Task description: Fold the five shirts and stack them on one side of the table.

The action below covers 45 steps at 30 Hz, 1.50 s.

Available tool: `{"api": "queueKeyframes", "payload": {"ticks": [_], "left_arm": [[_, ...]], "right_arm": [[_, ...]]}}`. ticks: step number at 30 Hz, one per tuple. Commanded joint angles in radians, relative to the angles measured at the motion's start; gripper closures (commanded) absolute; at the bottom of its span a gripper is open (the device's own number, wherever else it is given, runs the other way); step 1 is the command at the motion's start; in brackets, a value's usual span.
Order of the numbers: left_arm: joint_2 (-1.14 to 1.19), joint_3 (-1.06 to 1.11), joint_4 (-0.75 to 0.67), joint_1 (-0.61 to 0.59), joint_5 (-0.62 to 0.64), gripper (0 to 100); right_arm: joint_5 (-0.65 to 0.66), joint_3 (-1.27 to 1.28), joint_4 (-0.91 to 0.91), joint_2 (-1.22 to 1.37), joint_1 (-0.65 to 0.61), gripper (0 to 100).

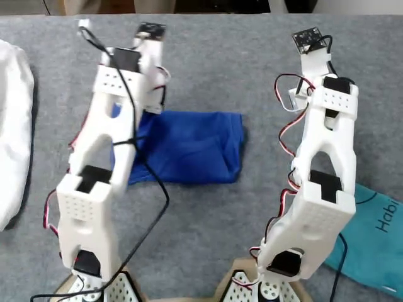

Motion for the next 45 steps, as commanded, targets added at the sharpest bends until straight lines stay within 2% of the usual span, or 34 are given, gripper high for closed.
{"api": "queueKeyframes", "payload": {"ticks": [1, 17, 21, 29, 36, 45], "left_arm": [[-0.019, -0.046, 0.006, 0.072, 0.008, 98], [-0.013, -0.196, 0.051, 0.288, 0.080, 98], [-0.005, -0.195, 0.038, 0.299, 0.129, 98], [0.088, -0.206, 0.028, 0.358, 0.135, 98], [0.102, -0.255, -0.035, 0.396, 0.198, 98], [0.137, -0.301, -0.038, 0.430, 0.198, 98]], "right_arm": [[-0.006, -0.077, -0.017, -0.002, 0.016, 99.1], [-0.006, -0.074, -0.031, -0.001, 0.030, 99.1], [-0.006, -0.074, -0.031, -0.001, 0.030, 99.1], [-0.006, -0.073, -0.031, -0.001, 0.027, 99.1], [-0.006, -0.073, -0.031, -0.001, 0.031, 99.1], [-0.006, -0.073, -0.031, -0.001, 0.031, 99.1]]}}
